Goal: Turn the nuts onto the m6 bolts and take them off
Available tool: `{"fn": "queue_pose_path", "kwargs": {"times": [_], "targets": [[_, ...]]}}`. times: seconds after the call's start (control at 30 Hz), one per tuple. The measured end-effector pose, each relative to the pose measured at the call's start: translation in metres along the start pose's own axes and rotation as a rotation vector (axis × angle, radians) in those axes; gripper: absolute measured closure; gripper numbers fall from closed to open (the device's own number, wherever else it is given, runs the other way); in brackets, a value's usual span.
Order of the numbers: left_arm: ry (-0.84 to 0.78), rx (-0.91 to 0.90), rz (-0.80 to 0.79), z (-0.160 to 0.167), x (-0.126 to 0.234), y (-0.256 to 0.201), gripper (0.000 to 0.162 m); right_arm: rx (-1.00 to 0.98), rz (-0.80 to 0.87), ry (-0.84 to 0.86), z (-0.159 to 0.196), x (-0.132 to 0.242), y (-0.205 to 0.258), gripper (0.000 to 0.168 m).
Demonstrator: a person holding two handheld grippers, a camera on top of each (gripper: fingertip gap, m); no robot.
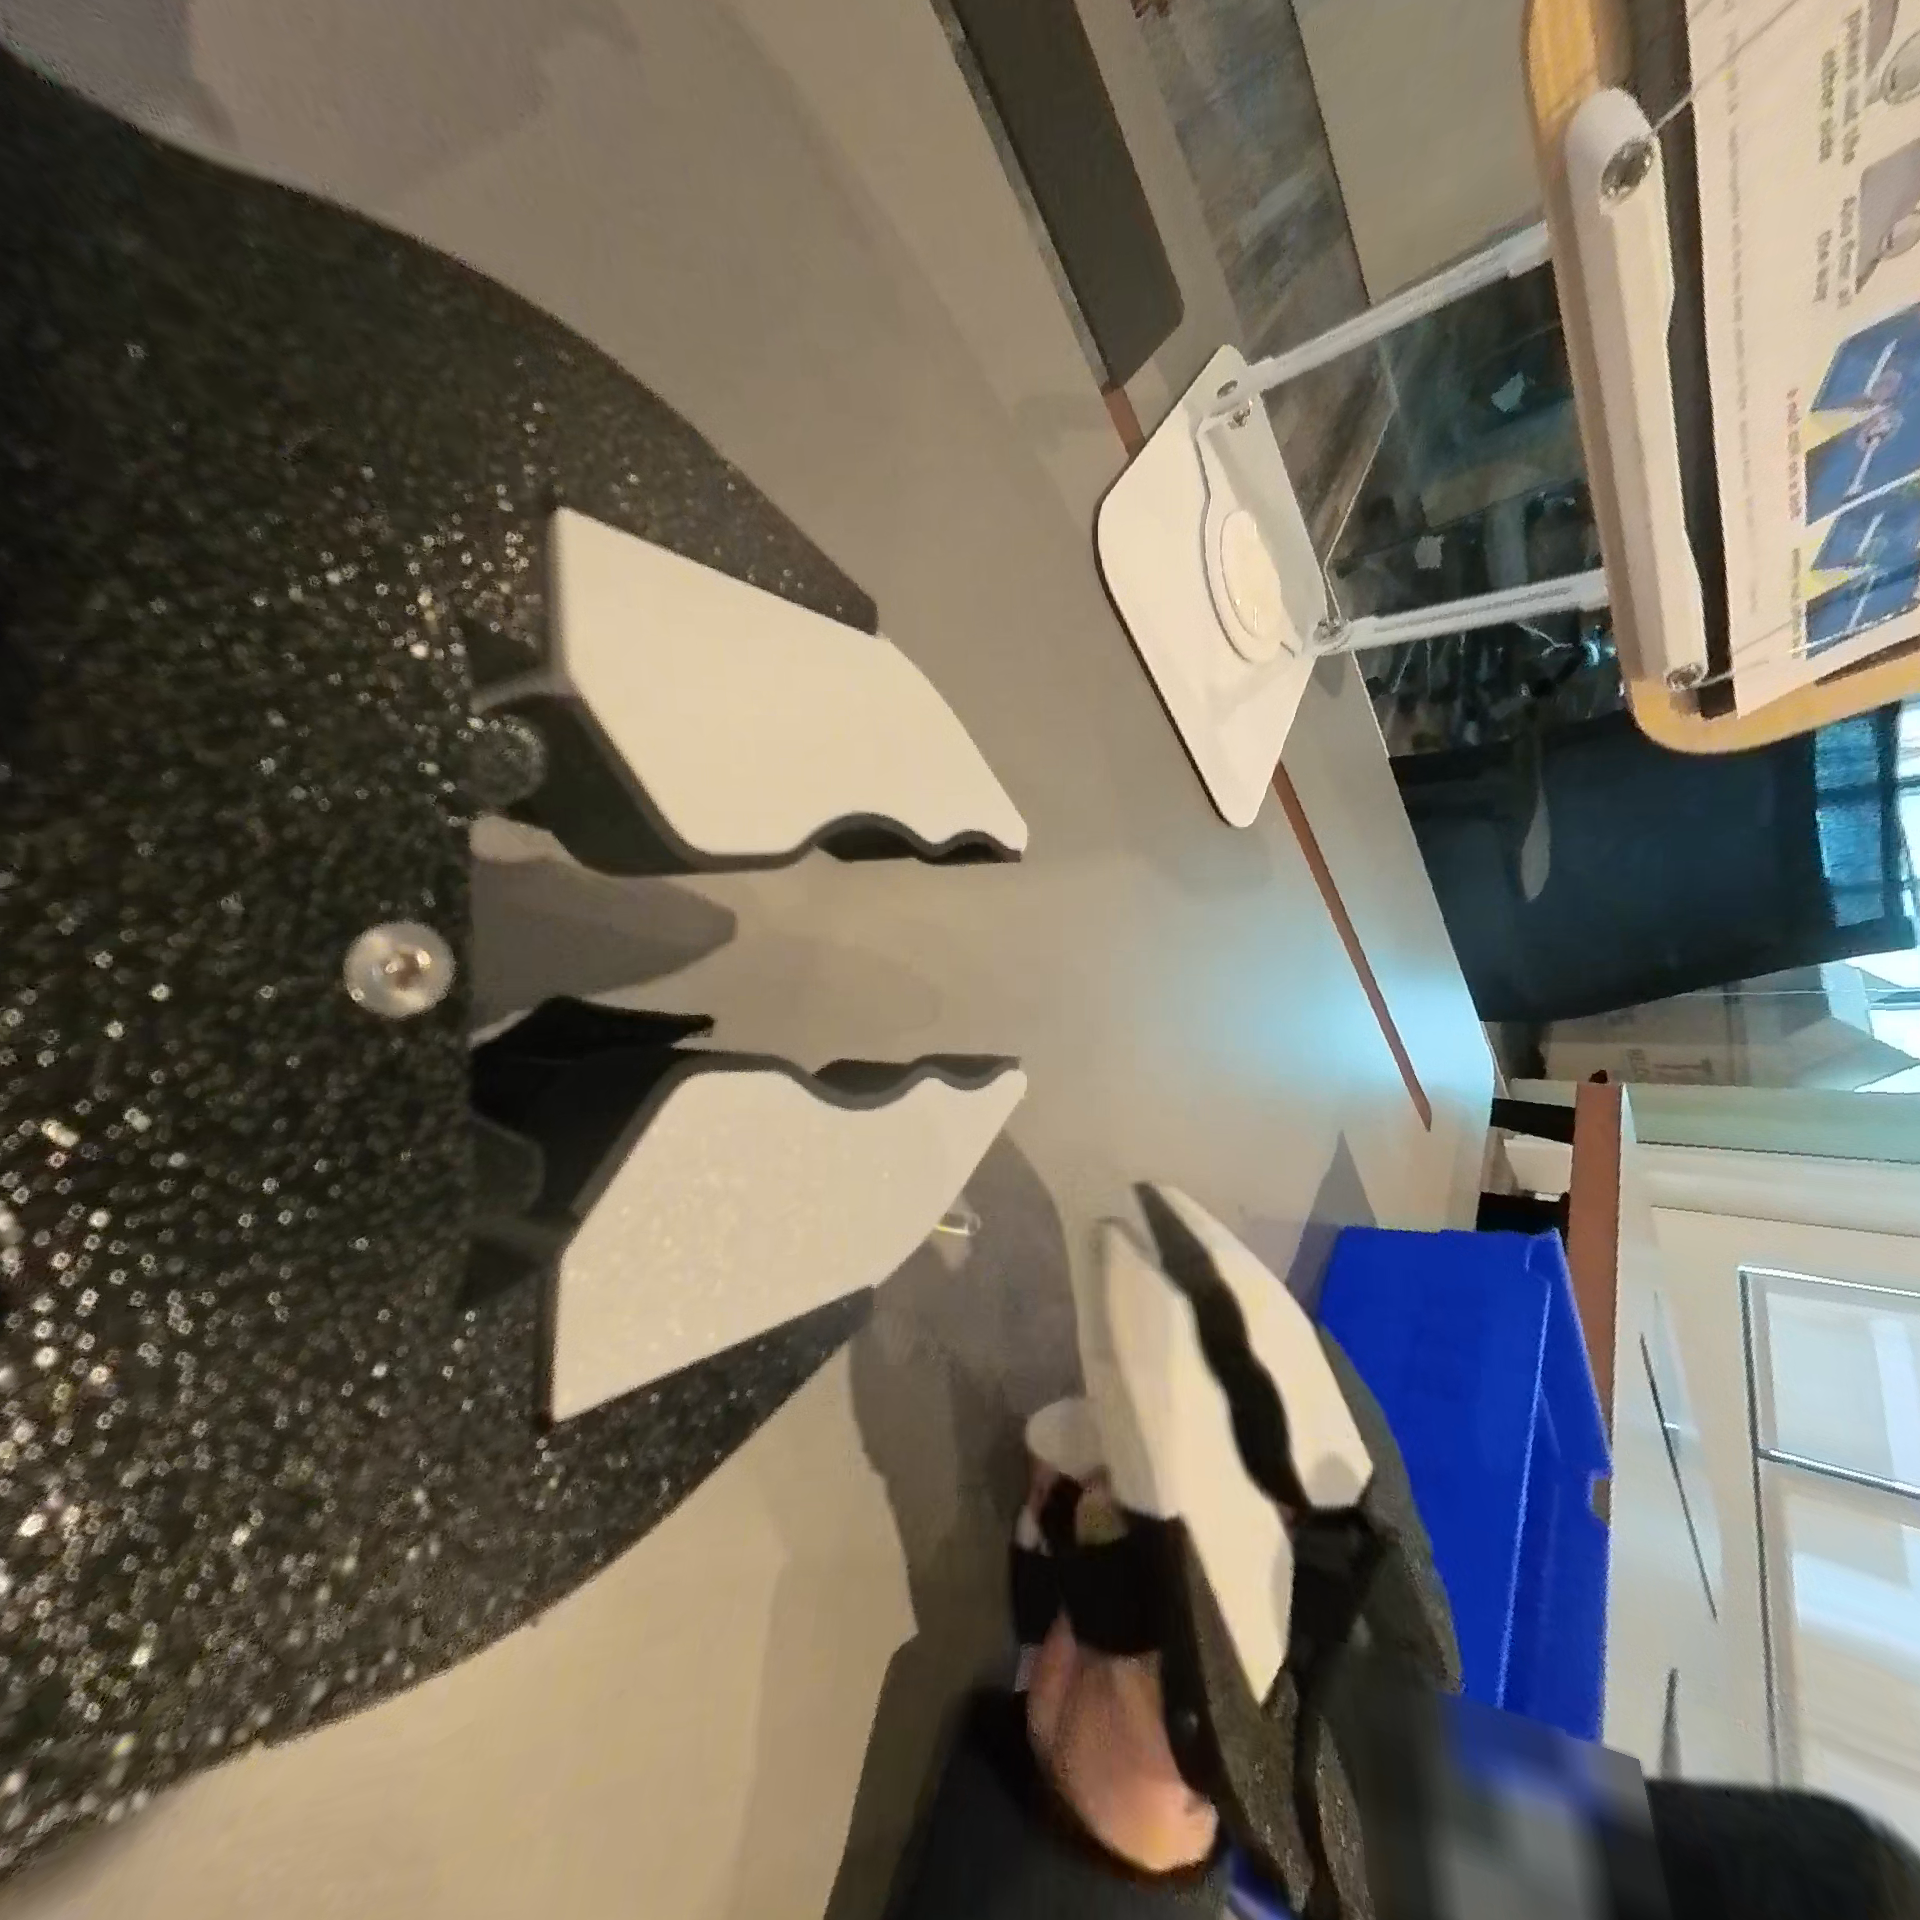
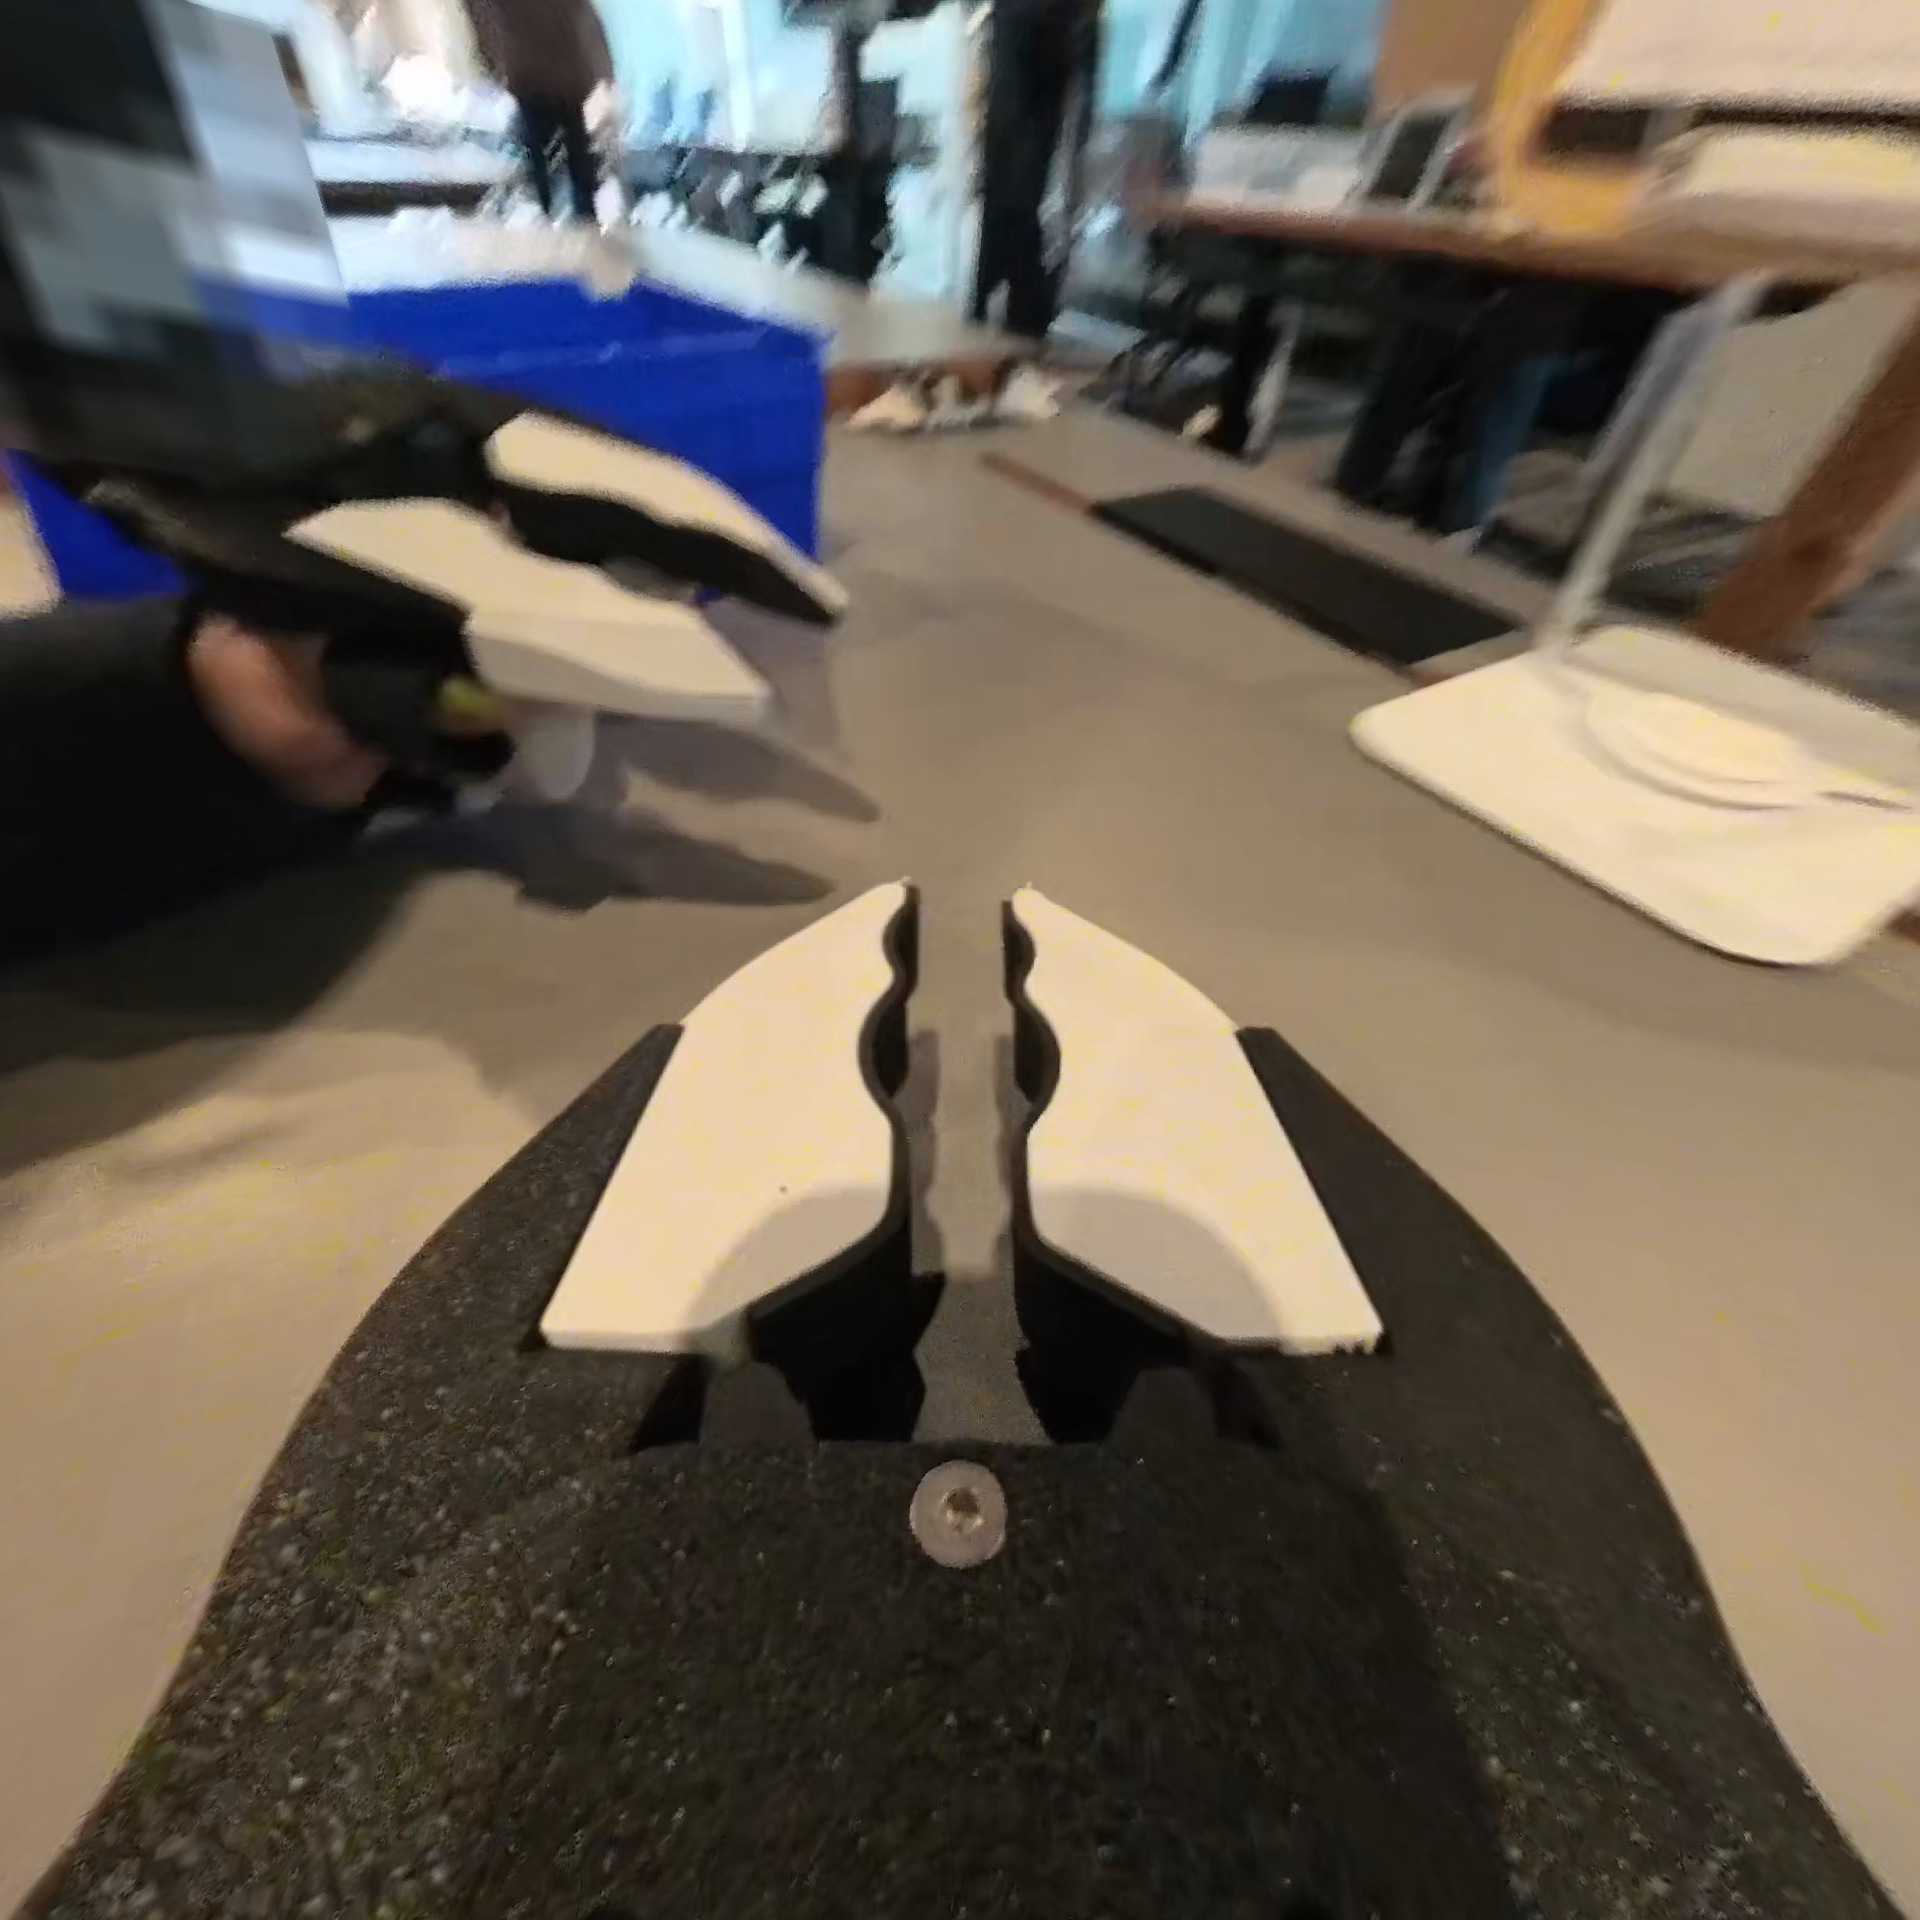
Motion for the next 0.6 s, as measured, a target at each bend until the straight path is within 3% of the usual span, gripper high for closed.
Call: {"fn": "queue_pose_path", "kwargs": {"times": [0.1, 0.17, 0.4, 0.6], "targets": [[-0.014, 0.026, -0.039, 0.001, 0.003, 0.004, 0.136, -0.047, 0.198, -0.080, -0.001, 0.008, -0.020, 0.168], [-0.011, 0.044, -0.065, 0.002, 0.004, 0.007, 0.147, -0.044, 0.290, -0.105, -0.001, 0.012, -0.028, 0.168], [0.047, 0.055, -0.081, 0.001, 0.005, 0.006, 0.162, 0.096, 0.404, -0.133, 0.000, 0.010, -0.020, 0.168], [0.185, -0.125, -0.257, -0.049, 0.051, -0.040, 0.162, 0.069, 0.443, -0.196, -0.001, 0.018, -0.024, 0.168]]}}
Point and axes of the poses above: each gripper's, where its closed fingertips meet, x back along the fingers, z out of its underside, y = z × x across the jaws, the point moved 9 cm from there along x, back along the fingers, and after that the axes turned 14 degrees about z, right-handed, at the moved point
